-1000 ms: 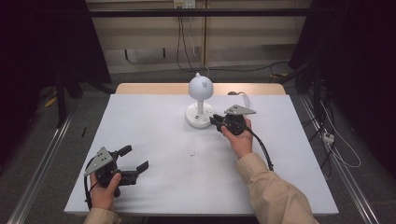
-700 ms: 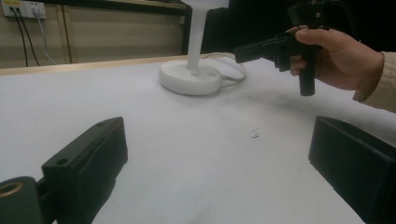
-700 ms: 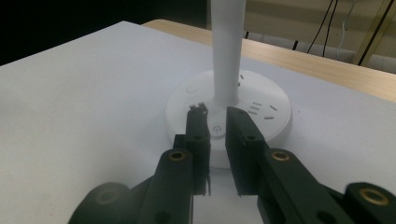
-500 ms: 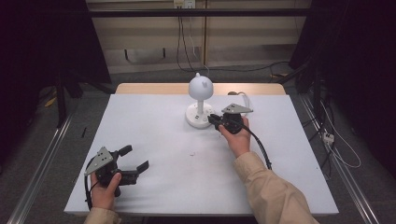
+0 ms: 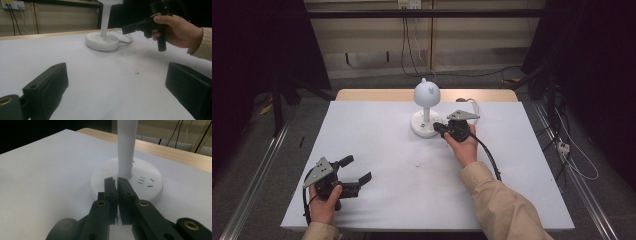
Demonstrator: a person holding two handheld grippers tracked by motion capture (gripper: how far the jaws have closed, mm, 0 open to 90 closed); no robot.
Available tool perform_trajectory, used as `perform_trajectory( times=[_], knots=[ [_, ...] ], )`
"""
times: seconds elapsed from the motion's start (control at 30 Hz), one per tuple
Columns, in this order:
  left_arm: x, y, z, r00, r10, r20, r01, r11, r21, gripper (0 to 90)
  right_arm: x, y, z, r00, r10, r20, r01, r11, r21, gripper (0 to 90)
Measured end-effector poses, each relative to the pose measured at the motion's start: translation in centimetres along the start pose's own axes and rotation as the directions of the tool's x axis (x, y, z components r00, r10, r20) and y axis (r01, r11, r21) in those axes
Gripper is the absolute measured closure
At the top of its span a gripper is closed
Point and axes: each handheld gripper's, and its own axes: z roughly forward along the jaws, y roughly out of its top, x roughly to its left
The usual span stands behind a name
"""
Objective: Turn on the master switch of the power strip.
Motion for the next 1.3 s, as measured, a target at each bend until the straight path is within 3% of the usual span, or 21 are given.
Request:
perform_trajectory(
  times=[0.73, 1.3],
  knots=[
    [0.0, 0.0, 0.0, 1.0000, -0.002, -0.003, 0.002, 1.0000, -0.003, 4.4, -0.1, 0.1, 1.1, 0.9997, -0.024, -0.010, 0.025, 1.000, 0.015, 90.0],
    [0.0, 0.0, 0.0, 1.0000, -0.002, -0.003, 0.002, 1.0000, -0.003, 4.5, -0.5, 0.2, 1.5, 1.0000, -0.006, 0.003, 0.006, 1.000, 0.014, 90.0]
  ],
)
